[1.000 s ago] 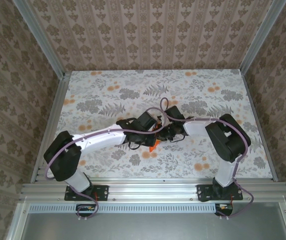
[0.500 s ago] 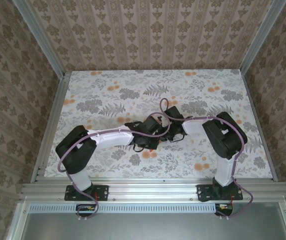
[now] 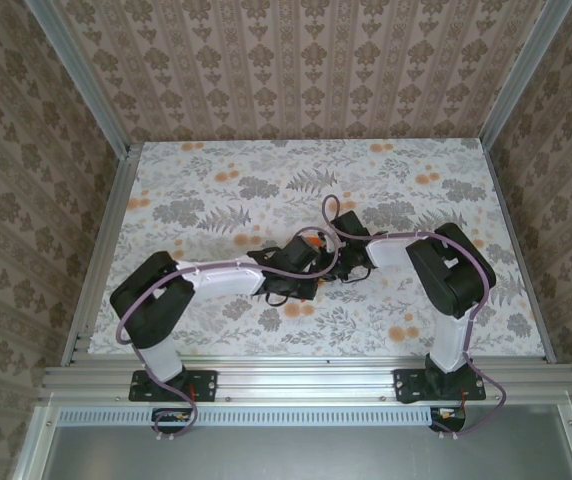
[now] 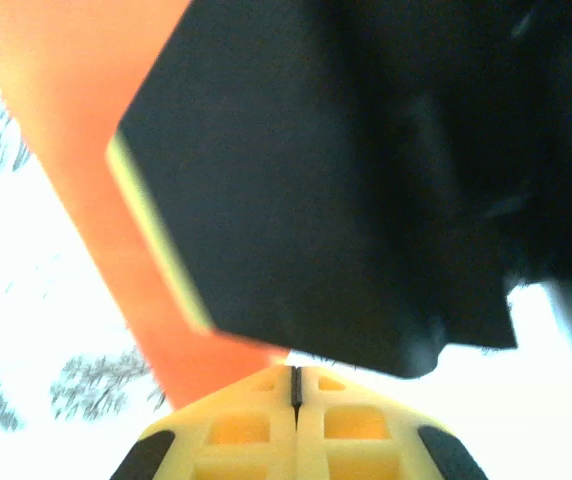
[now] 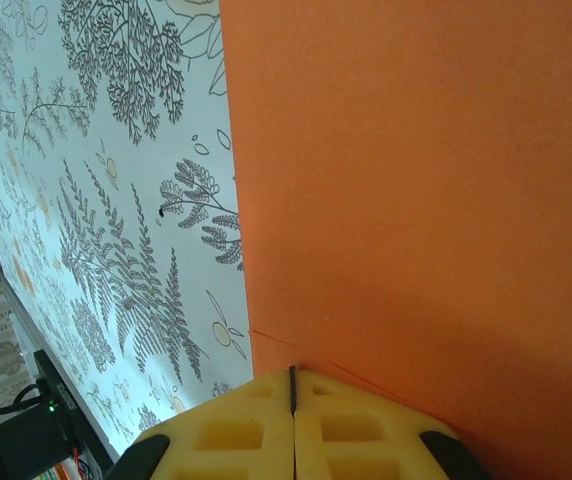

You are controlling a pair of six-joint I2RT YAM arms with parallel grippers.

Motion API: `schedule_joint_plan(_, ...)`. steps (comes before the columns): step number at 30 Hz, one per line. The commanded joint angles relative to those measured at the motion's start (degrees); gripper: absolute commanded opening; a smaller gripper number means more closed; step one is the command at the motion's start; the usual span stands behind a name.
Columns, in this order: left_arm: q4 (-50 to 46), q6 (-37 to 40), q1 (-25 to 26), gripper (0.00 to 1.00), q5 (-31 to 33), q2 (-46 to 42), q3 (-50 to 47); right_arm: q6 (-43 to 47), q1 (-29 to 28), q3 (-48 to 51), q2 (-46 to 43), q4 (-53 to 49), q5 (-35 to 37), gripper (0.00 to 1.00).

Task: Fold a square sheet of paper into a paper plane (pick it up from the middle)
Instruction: Third fold the triangle at the center of the table.

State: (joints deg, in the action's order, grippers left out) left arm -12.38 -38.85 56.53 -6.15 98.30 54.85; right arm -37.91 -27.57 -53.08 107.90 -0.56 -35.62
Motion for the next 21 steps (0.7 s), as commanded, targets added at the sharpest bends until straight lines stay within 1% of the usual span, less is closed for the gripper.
schedule_joint_plan(1, -1.74, -1.35, -0.12, 0.00, -0.67, -3.32, -3.57, 1.51, 0.59, 0.14, 0.76, -3.66, 2.30, 0.07)
schedule_joint_plan(8, 2.62, -1.15, -0.23, 0.00, -2.77, -4.70, -4.41, 1.52, 0.67, 0.08, 0.86, -3.75, 2.39, 0.07)
schedule_joint_plan(11, 3.85, -1.16, -0.15, 0.00, -2.72, -4.80, -4.27, 1.45, 0.71, 0.25, 0.70, -3.84, 2.54, 0.07)
schedule_joint_plan(17, 2.69, -0.91, -0.26, 0.00, -1.35, -2.71, -3.91, 1.35, 0.87, 0.29, 0.52, -3.92, 2.48, 0.07)
schedule_joint_plan(21, 5.45, -1.14, -0.13, 0.00, -1.59, -1.03, -5.89, 1.18, 1.10, 0.35, 0.14, -3.93, 2.39, 0.07)
